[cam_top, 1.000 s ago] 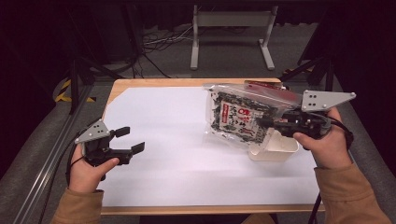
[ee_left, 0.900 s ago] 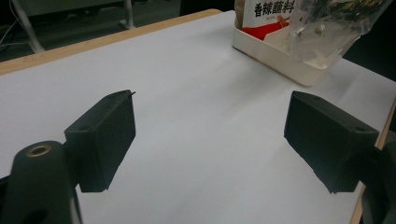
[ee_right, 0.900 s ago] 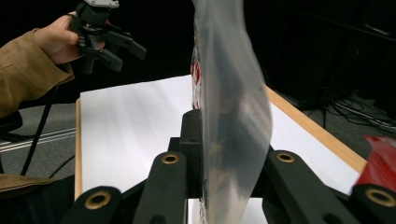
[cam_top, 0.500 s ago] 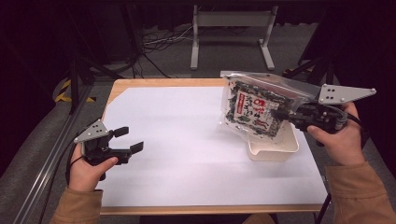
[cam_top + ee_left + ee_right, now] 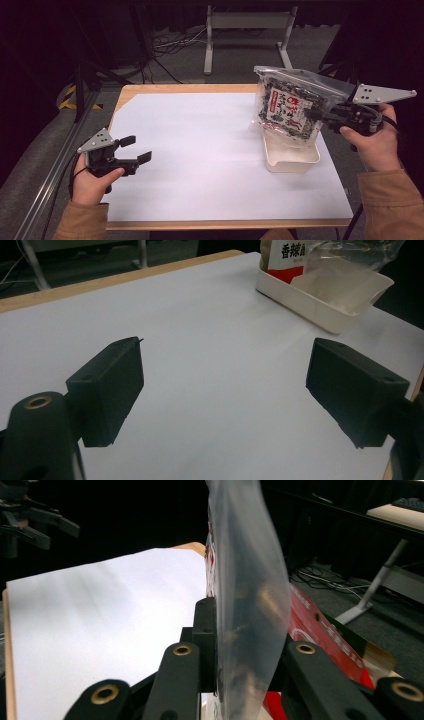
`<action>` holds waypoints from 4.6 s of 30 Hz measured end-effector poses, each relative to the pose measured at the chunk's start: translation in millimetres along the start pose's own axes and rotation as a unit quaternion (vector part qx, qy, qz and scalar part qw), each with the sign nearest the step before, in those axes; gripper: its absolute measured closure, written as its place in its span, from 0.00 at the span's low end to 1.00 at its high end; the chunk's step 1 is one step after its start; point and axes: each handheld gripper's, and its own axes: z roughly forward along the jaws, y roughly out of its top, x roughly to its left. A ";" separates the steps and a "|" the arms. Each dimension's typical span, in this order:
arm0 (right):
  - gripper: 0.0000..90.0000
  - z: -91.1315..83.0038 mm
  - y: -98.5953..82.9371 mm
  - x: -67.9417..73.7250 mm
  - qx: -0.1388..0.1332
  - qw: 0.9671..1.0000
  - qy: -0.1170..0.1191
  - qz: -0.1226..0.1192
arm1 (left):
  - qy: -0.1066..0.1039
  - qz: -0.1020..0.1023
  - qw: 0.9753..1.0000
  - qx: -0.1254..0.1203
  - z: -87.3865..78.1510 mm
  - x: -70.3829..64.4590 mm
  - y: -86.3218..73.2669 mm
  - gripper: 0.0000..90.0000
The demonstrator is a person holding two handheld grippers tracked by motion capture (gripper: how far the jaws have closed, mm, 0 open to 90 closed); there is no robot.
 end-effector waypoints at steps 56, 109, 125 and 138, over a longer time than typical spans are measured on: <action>0.84 9.5 -47.7 -10.6 0.059 0.992 -0.079 0.080 | -0.001 -0.014 1.000 0.003 0.0 4.0 -4.4 0.17; 0.83 22.9 -109.6 -19.4 0.040 0.987 -0.064 0.140 | -0.001 -0.029 1.000 0.004 -10.1 8.7 -11.7 0.16; 0.38 5.7 -102.1 -4.8 0.020 0.985 -0.085 0.148 | -0.004 -0.025 1.000 0.016 -18.4 3.1 -16.3 0.15; 0.35 -25.5 -97.7 24.1 0.034 0.987 -0.116 0.105 | -0.011 -0.015 1.000 0.023 -20.5 -0.9 -14.1 0.14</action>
